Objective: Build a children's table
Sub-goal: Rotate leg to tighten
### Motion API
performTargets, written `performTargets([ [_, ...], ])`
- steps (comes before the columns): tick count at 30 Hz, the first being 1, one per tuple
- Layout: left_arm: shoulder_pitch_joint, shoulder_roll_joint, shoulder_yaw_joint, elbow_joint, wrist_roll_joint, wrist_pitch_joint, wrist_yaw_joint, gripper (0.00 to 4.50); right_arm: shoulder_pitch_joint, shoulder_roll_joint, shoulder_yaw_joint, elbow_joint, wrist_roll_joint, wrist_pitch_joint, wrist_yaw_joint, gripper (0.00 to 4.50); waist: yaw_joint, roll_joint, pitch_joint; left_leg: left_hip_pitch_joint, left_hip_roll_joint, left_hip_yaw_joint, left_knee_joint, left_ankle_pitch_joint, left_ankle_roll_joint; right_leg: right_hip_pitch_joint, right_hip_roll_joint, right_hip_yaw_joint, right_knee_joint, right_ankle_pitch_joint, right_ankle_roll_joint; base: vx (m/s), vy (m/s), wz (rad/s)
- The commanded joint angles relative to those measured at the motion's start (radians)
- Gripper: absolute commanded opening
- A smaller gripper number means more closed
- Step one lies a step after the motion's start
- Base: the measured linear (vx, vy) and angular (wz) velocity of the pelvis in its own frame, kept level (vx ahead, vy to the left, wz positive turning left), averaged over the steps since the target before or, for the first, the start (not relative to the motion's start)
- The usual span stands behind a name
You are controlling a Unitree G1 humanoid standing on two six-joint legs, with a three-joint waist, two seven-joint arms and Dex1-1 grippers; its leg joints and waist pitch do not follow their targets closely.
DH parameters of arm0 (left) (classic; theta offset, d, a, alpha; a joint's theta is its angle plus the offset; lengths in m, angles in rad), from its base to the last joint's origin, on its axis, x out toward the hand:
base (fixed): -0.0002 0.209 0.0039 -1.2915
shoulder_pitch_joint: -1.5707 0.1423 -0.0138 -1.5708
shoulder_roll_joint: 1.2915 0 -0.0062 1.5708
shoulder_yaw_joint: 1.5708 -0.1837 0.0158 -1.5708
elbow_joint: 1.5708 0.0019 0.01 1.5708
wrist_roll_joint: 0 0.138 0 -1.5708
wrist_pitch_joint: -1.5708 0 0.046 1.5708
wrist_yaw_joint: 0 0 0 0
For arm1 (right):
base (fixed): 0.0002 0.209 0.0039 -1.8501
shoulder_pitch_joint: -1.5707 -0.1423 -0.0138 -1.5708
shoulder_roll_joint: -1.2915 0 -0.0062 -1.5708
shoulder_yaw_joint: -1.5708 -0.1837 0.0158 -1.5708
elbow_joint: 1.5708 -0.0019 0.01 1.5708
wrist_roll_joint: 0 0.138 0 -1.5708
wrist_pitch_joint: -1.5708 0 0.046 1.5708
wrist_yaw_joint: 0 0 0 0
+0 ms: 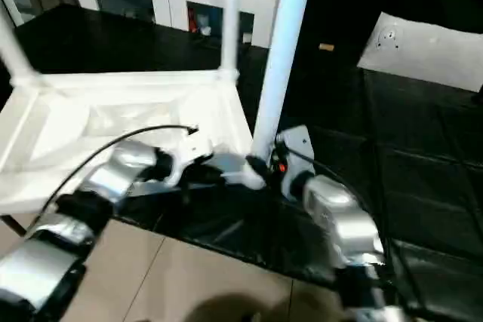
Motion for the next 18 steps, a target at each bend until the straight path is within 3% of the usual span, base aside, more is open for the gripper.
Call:
performTargets([
  [1, -0.071, -0.091, 0.071, 0.016, -0.035, -0.007, 0.223, 0.00, -0.015, 0.113, 0.082, 0.070, -0.005, 0.041, -0.077, 1.98, 0.002, 0.004, -0.058, -0.004, 0.029, -0.018, -0.077, -0.209, 0.025, 0.043, -0.074, 0.043, -0.095, -0.514, -0.060, 0.000, 0.000, 0.00],
  [3, -0.079, -0.099, 0.078, 0.027, -0.033, -0.008, 0.251, 0.00, -0.025, 0.134, 0.070, 0.082, -0.008, 0.039, -0.107, 1.98, 0.001, 0.003, -0.062, -0.005, 0.031, -0.017, -0.078, -0.193, 0.025, 0.046, -0.075, 0.048, -0.087, -0.460, -0.083, 0.000, 0.000, 0.00],
  [4, -0.084, -0.103, 0.077, 0.033, -0.032, -0.009, 0.254, 0.00, -0.031, 0.148, 0.056, 0.090, -0.002, 0.027, -0.120, 2.53, 0.004, 0.006, -0.062, -0.005, 0.031, -0.015, -0.077, -0.175, 0.031, 0.048, -0.075, 0.052, -0.081, -0.413, -0.099, 0.000, 0.000, 0.00],
  [6, -0.091, -0.109, 0.070, 0.050, -0.028, -0.031, 0.234, 0.00, -0.045, 0.169, 0.029, 0.103, 0.002, -0.024, -0.151, 2.66, 0.004, 0.008, -0.063, -0.005, 0.032, -0.011, -0.076, -0.157, 0.040, 0.048, -0.075, 0.057, -0.074, -0.353, -0.125, 0.000, 0.000, 0.00],
  [11, -0.088, -0.092, 0.048, 0.068, -0.010, -0.090, 0.187, 0.00, -0.029, 0.147, 0.006, 0.063, 0.010, -0.072, -0.126, 3.04, 0.004, 0.012, -0.073, -0.014, 0.031, -0.009, -0.071, -0.051, 0.083, 0.066, -0.073, 0.062, -0.044, -0.134, -0.197, 0.000, 0.000, 0.00],
  [15, -0.091, -0.054, 0.007, 0.099, 0.026, -0.181, 0.109, 0.00, 0.043, 0.062, 0.005, -0.055, 0.013, -0.110, -0.048, 3.40, 0.009, 0.013, -0.074, -0.009, 0.033, -0.006, -0.067, -0.018, 0.123, 0.067, -0.073, 0.064, -0.036, -0.054, -0.224, 0.000, 0.000, 0.00],
  [18, -0.096, -0.020, -0.041, 0.125, 0.069, -0.287, 0.050, 0.00, 0.120, -0.010, -0.022, -0.148, 0.037, -0.110, 0.020, 3.66, 0.015, 0.012, -0.070, -0.011, 0.036, -0.007, -0.069, -0.029, 0.144, 0.068, -0.075, 0.063, -0.042, -0.082, -0.217, 0.000, 0.000, 0.00],
])
